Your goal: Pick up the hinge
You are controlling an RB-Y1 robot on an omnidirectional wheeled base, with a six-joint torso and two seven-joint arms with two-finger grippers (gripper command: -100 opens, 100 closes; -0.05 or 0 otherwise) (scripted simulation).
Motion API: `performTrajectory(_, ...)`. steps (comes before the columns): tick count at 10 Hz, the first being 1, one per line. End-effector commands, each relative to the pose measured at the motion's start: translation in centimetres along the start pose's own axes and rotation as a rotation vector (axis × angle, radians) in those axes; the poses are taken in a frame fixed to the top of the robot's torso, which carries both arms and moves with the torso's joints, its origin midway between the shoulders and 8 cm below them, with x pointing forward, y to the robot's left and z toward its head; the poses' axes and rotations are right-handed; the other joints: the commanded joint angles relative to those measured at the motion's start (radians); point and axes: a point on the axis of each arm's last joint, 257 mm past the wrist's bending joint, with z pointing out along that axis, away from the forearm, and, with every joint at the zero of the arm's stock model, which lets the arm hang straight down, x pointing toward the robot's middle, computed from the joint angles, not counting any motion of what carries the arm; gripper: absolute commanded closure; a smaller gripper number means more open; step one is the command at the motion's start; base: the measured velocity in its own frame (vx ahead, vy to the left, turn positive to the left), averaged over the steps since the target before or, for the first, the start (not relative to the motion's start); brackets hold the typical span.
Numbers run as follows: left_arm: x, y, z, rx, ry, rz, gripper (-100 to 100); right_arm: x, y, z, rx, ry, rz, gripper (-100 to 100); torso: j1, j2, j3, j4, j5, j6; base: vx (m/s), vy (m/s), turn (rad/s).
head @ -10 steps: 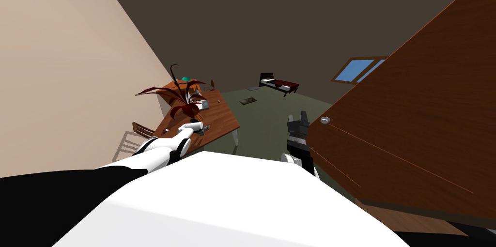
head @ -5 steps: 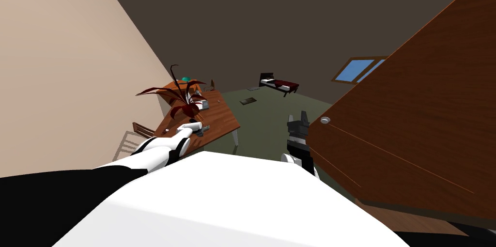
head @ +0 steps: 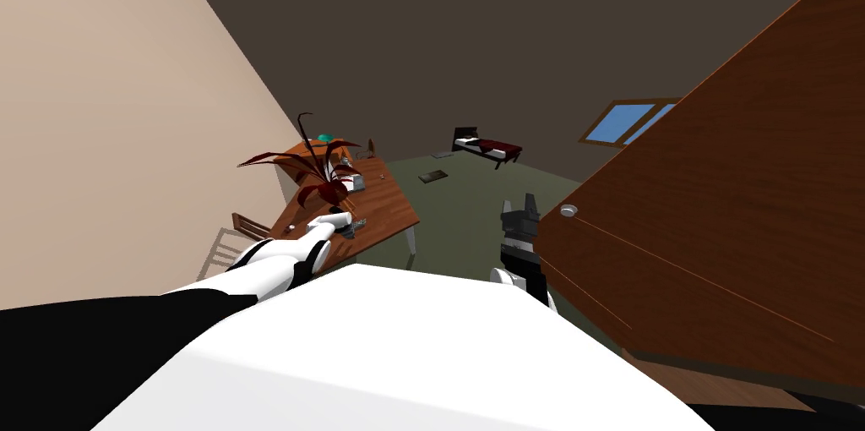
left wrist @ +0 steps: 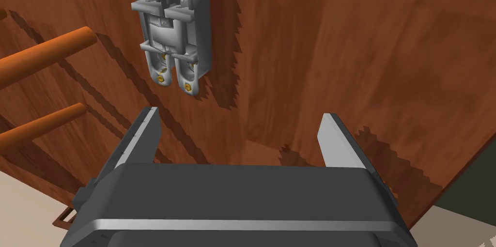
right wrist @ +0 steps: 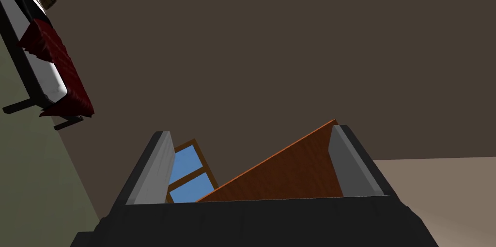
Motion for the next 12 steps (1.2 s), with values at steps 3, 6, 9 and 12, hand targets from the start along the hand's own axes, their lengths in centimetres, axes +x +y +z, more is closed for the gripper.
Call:
performTrajectory(3, 0.15, 0.29, -0.09, -0.015, 0.003, -0.008, -100, 0.0, 0.0, 0.0, 0.0, 0.0, 0.0, 0, 0.002, -0.002, -0.001, 0.0, 0.001, 0.0, 0.029, 0.029, -0.003)
performTrajectory(6, 0.52, 0.71, -0.2, -0.038, 0.011, -0.021, -100, 0.0, 0.0, 0.0, 0.0, 0.0, 0.0, 0, 0.002, -0.002, -0.001, 0.0, 0.0, 0.0, 0.032, 0.035, -0.018)
performTrajectory(9, 0.97, 1.18, -0.27, -0.06, 0.019, -0.03, -100, 0.0, 0.0, 0.0, 0.0, 0.0, 0.0, 0, 0.003, -0.002, -0.001, -0.001, 0.001, 0.0, 0.03, 0.035, 0.008)
performTrajectory(12, 0.97, 1.18, -0.27, -0.06, 0.019, -0.03, -100, 0.0, 0.0, 0.0, 0.0, 0.0, 0.0, 0, 0.0, 0.0, 0.0, 0.0, 0.0, 0.0, 0.0, 0.0, 0.0)
